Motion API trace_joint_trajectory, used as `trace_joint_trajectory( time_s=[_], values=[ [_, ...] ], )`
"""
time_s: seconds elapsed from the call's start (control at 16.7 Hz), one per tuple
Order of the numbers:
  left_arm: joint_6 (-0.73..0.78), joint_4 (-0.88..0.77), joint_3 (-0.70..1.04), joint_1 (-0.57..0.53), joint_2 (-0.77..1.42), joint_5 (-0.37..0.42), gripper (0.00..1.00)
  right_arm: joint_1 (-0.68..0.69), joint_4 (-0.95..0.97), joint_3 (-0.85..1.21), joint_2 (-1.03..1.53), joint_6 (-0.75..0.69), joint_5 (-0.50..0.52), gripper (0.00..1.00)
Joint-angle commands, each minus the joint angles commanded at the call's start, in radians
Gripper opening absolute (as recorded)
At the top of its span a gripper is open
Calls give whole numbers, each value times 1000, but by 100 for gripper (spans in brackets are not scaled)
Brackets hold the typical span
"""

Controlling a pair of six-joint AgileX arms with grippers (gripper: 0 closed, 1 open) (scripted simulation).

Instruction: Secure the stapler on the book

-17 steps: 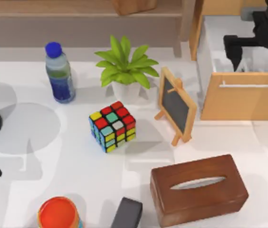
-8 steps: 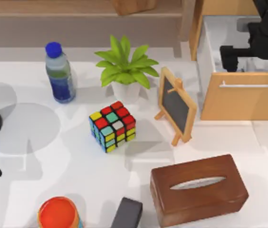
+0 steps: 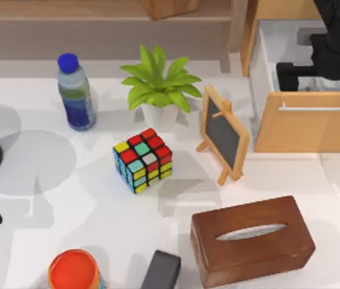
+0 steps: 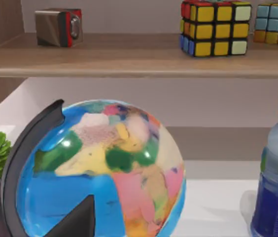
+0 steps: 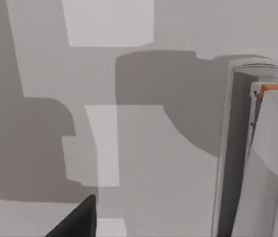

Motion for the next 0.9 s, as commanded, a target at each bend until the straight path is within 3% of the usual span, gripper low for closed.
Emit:
trace_joint_trajectory(
  time_s=[0.72, 0.9],
  values=[
    [0, 0, 0, 0, 0, 0, 100, 0, 0, 0, 0, 0, 0, 2],
    [0, 0, 0, 0, 0, 0, 100, 0, 0, 0, 0, 0, 0, 0]
  ],
)
